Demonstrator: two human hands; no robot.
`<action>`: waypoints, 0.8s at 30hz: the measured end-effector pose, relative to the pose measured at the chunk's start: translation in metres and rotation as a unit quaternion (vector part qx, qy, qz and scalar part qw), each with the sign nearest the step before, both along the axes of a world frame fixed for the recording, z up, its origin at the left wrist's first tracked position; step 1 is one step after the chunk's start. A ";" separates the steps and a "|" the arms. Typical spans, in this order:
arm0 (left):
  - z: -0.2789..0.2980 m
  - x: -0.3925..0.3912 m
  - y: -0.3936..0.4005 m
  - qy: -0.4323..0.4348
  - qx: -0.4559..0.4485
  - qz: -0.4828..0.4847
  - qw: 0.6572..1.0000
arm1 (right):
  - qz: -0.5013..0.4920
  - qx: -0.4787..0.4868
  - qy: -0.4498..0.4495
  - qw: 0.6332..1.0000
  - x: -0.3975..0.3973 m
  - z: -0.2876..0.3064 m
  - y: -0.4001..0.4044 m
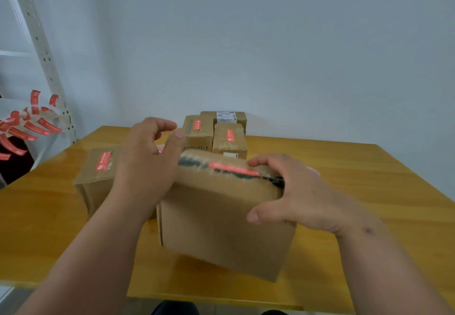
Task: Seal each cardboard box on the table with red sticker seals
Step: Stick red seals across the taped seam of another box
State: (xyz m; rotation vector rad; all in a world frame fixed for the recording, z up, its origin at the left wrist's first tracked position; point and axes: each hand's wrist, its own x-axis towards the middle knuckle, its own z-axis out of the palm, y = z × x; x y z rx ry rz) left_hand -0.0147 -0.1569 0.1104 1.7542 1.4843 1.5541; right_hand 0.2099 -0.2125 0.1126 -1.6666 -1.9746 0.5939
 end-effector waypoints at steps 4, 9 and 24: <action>0.007 0.014 0.002 -0.013 0.013 -0.009 1.000 | -0.076 0.072 0.137 0.985 0.015 0.014 0.009; 0.007 0.046 0.015 0.056 -0.053 -0.117 0.990 | -0.207 0.167 0.179 0.947 0.028 0.023 0.035; -0.010 0.105 0.162 0.360 -0.130 -0.152 0.911 | -0.446 0.172 -0.020 0.878 0.062 0.011 0.169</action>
